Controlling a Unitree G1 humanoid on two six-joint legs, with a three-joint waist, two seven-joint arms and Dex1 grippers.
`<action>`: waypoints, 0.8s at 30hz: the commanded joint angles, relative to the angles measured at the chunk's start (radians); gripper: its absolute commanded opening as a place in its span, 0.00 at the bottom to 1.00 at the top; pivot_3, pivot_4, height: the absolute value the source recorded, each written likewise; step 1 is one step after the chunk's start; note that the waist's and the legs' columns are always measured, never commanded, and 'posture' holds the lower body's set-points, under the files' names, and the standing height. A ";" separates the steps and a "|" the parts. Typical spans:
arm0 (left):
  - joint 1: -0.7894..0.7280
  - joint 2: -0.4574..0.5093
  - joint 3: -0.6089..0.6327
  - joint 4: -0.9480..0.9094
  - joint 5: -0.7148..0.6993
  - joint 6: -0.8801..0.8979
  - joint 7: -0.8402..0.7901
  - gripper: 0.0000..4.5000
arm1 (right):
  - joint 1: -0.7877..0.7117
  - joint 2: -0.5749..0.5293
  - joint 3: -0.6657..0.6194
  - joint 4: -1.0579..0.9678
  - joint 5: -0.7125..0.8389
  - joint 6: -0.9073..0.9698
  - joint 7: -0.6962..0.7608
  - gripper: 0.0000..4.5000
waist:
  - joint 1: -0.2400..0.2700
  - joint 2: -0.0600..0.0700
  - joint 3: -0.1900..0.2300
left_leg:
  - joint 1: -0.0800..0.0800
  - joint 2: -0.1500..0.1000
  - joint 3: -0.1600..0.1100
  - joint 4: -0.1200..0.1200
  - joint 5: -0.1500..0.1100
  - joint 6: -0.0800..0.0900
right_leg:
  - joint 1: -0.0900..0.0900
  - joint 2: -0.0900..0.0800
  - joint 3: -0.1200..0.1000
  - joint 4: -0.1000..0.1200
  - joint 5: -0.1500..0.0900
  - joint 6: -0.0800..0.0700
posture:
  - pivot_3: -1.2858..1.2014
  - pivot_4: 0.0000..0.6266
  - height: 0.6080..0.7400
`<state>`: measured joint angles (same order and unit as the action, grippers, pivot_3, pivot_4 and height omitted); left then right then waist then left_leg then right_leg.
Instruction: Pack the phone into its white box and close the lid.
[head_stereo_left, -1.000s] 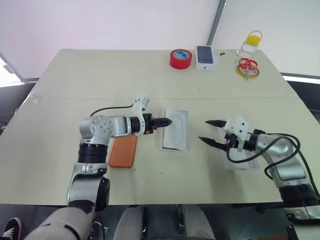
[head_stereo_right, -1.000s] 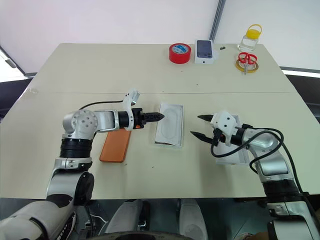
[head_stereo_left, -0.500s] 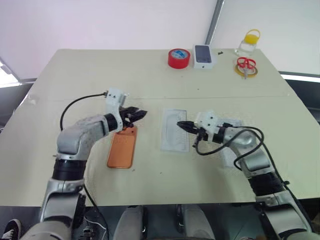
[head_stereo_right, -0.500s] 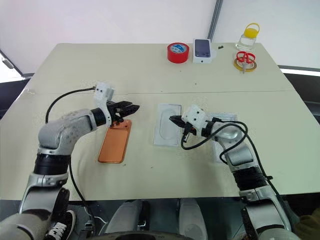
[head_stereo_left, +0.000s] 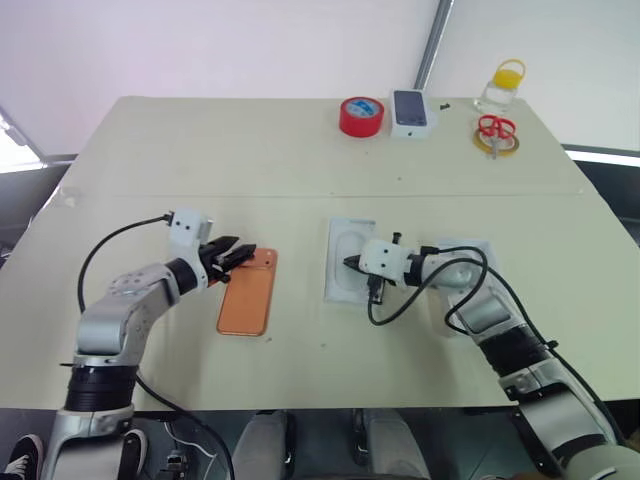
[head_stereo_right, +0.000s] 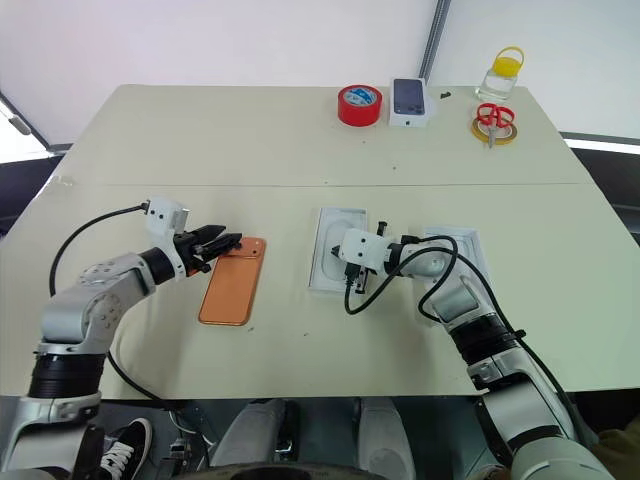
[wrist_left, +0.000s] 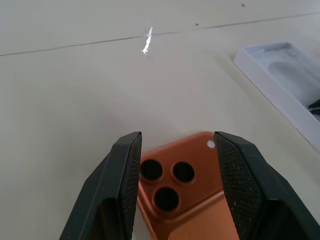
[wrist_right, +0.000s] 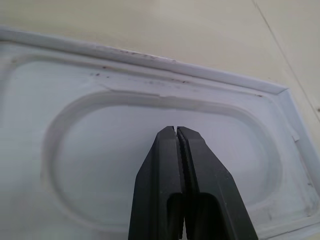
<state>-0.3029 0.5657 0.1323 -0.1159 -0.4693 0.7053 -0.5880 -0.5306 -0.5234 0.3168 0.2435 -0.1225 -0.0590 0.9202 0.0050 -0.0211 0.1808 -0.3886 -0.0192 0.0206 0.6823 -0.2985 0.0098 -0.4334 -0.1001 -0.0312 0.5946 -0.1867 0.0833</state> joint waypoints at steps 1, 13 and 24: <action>0.001 0.005 0.029 -0.025 -0.005 -0.002 0.006 0.54 | 0.032 -0.010 0.028 -0.045 0.037 0.040 0.090 0.02 | 0.000 0.000 0.000 | 0.000 0.000 0.000 0.000 0.000 0.000 | 0.001 0.000 0.000 0.000 0.000 0.000 | 0.52 0.24 1.00; -0.047 0.049 0.243 0.057 -0.267 0.403 -0.003 0.54 | -0.085 0.100 -0.073 -0.022 0.074 0.031 -0.070 0.02 | -0.021 0.000 0.000 | 0.001 0.001 -0.001 0.000 0.000 0.000 | 0.000 0.001 0.000 0.001 0.002 0.003 | 0.52 0.24 1.00; -0.007 0.090 0.307 0.116 -0.416 0.734 -0.016 0.54 | -0.183 0.286 0.127 -0.134 0.038 0.325 -0.001 0.02 | -0.020 0.000 0.000 | 0.000 0.001 -0.001 -0.001 0.001 -0.002 | -0.002 0.002 0.000 0.003 0.002 0.003 | 0.52 0.24 1.00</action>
<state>-0.3205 0.6507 0.4278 0.0236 -0.8691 1.4247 -0.6062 -0.6835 -0.2405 0.4346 0.1567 -0.1028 0.2139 0.8817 -0.0146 -0.0213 0.1813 -0.3885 -0.0182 0.0192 0.6817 -0.2976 0.0079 -0.4351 -0.0988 -0.0312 0.5977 -0.1851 0.0856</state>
